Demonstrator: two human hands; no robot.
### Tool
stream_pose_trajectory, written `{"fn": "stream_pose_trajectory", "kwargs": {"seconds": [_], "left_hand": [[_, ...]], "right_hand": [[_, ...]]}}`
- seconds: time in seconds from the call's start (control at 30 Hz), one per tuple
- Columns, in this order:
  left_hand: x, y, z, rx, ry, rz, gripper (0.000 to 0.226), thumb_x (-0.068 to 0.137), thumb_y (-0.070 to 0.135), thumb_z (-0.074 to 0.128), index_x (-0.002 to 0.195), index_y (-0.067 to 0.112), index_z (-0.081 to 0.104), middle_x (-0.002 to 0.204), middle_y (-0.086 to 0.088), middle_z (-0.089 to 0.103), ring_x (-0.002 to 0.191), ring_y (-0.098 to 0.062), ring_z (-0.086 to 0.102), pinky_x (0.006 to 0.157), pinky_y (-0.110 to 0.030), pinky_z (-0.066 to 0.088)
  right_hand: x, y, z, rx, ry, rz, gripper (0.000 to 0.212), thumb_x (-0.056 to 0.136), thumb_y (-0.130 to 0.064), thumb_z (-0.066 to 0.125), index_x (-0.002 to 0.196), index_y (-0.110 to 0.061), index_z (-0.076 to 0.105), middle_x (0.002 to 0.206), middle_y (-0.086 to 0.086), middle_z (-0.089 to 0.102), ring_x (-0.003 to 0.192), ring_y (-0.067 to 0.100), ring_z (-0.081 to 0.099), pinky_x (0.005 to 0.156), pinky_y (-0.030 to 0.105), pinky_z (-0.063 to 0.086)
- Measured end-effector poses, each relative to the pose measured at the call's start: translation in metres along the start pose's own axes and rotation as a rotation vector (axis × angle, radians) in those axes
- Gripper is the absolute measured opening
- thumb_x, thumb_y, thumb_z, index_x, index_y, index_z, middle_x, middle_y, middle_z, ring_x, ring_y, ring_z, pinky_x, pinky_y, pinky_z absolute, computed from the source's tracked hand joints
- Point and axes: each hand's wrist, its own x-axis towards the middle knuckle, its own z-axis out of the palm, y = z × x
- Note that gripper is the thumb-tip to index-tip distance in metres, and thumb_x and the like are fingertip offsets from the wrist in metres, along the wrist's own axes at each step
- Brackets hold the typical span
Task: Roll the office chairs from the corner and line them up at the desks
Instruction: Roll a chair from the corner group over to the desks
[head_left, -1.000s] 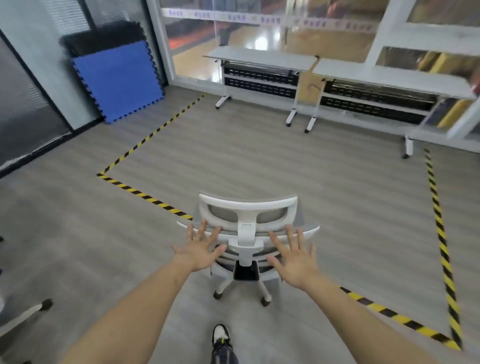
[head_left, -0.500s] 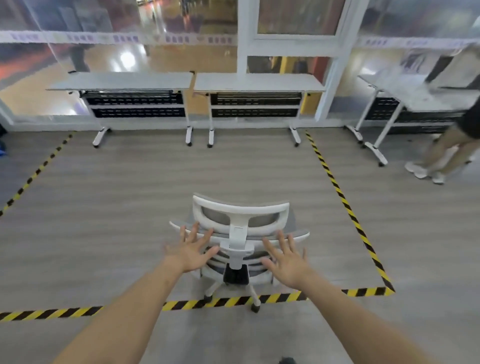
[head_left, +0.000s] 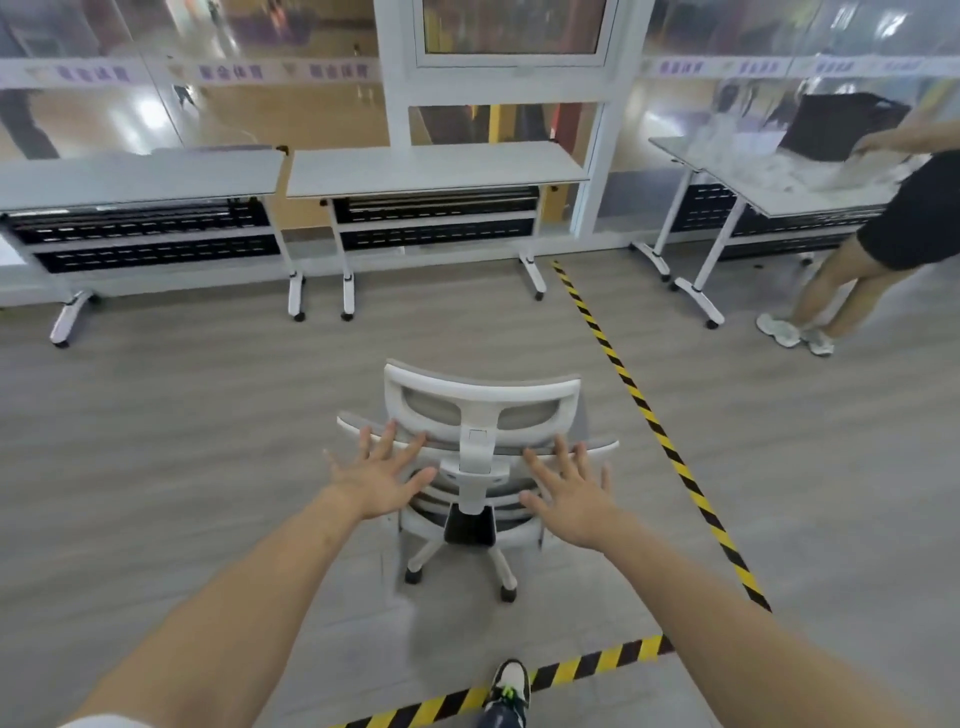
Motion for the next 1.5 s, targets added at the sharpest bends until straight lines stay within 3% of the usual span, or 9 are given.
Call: {"fn": "stream_pose_trajectory", "kwargs": {"seconds": [0.7,1.03,1.5], "left_hand": [[0.414,0.084,-0.238,-0.032,-0.010,0.084,0.075,0.087,0.090,0.013,0.149,0.065,-0.021,0.159,0.011,-0.045,0.148,-0.033,-0.041,0.113,-0.080,-0.011],[0.592,0.109,-0.369,0.044,-0.059,0.158,0.077,0.087,0.091,0.012,0.152,0.062,-0.017,0.161,0.011,-0.041,0.151,-0.033,-0.035,0.113,-0.081,-0.009],[0.818,0.199,-0.489,0.032,-0.024,0.125,0.078,0.085,0.093,0.011,0.151,0.064,-0.019,0.161,0.011,-0.042,0.152,-0.033,-0.034,0.111,-0.082,-0.009]], "right_hand": [[0.389,0.137,-0.219,0.026,0.081,0.057,0.075,0.096,-0.080,0.029,0.154,-0.061,-0.015,0.169,-0.003,-0.028,0.156,0.027,-0.026,0.121,0.069,-0.003],[0.554,0.172,-0.314,0.092,0.012,0.161,0.079,0.093,-0.084,0.024,0.158,-0.056,-0.011,0.168,0.000,-0.031,0.155,0.030,-0.027,0.121,0.067,-0.005],[0.778,0.292,-0.443,0.124,0.048,0.161,0.076,0.094,-0.082,0.024,0.160,-0.053,-0.002,0.170,0.003,-0.025,0.156,0.031,-0.025,0.125,0.060,-0.005]]}}
